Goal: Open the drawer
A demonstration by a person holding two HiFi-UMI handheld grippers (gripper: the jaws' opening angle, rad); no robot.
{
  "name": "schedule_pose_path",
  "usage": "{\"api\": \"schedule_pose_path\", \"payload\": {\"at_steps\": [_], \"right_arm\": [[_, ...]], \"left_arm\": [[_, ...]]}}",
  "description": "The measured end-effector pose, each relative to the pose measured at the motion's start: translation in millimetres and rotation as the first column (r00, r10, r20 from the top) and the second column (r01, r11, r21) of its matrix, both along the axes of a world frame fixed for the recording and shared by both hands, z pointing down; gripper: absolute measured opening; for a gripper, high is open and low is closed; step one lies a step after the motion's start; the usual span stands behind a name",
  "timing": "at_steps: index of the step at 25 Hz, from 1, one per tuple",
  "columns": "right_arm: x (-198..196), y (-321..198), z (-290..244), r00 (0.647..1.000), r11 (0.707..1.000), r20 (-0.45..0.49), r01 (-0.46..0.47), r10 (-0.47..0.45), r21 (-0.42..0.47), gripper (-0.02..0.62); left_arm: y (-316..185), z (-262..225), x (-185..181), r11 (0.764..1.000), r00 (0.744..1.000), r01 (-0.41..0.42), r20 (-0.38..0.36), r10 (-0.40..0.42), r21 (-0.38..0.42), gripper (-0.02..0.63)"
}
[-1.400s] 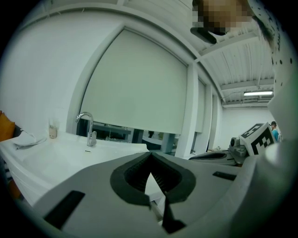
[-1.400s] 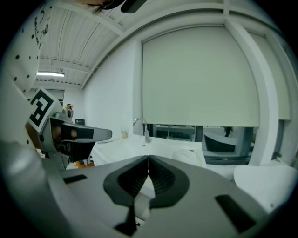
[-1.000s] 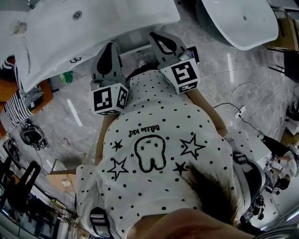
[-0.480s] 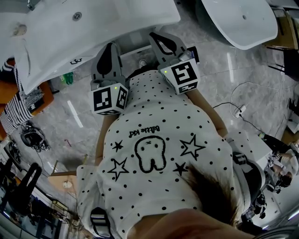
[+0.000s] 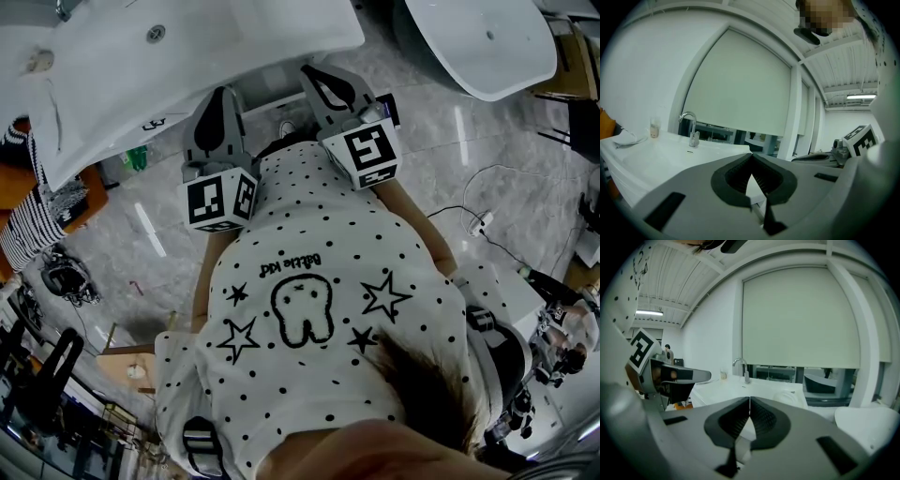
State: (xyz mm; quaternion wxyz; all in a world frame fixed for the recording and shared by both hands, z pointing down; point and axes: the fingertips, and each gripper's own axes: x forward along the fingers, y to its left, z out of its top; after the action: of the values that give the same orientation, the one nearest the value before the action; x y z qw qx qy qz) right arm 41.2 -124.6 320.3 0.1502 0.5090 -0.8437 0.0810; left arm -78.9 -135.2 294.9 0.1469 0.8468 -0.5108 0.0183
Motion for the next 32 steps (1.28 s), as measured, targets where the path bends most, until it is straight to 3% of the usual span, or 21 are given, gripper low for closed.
{"api": "schedule_pose_path", "payload": {"at_steps": [32], "right_arm": [[-23, -2, -5, 0.996, 0.998, -0.048, 0.070, -0.070, -0.007, 0.014]], "left_arm": [[0, -5, -19, 0.999, 0.998, 0.047, -0.032, -0.047, -0.006, 0.005]]}}
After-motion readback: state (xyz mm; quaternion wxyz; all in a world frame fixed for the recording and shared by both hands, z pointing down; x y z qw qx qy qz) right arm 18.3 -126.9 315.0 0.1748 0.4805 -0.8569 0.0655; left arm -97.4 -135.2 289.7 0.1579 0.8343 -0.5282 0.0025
